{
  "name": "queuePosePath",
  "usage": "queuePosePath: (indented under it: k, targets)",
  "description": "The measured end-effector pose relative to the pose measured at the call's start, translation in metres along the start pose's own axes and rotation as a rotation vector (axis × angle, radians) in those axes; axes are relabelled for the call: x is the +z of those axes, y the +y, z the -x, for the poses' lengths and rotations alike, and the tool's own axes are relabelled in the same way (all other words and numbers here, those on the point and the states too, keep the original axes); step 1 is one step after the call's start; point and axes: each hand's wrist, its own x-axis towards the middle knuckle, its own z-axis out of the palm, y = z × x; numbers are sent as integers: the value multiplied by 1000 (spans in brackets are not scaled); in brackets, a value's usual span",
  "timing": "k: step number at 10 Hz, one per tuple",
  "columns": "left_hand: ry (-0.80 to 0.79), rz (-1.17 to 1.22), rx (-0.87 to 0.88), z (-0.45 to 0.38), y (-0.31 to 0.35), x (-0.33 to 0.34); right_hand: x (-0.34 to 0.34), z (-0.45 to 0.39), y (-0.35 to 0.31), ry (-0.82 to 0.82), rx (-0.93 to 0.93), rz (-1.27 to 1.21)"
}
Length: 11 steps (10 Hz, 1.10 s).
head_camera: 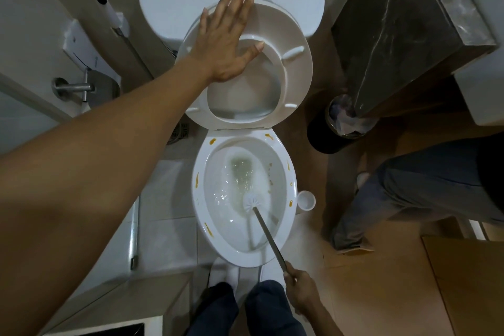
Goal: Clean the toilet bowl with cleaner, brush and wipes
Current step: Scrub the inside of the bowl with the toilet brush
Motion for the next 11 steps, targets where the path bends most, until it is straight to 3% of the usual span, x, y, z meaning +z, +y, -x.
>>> queuePosePath:
  k: [3,4,5,9,11]
  targets:
    - [-7,-8,3,0,0,0,-24,-23,-13,116,54,-218]
    - [-5,-10,-1,0,-1,0,-25,-10,-3,34,86,-207]
    - [-8,-16,-2,0,0,-1,-28,-15,-4,97,66,-213]
    - [-9,-10,2,-1,0,0,-24,0,-4,67,132,-239]
    - [-3,-18,5,-1,-2,2,-58,-19,-56,123,40,-196]
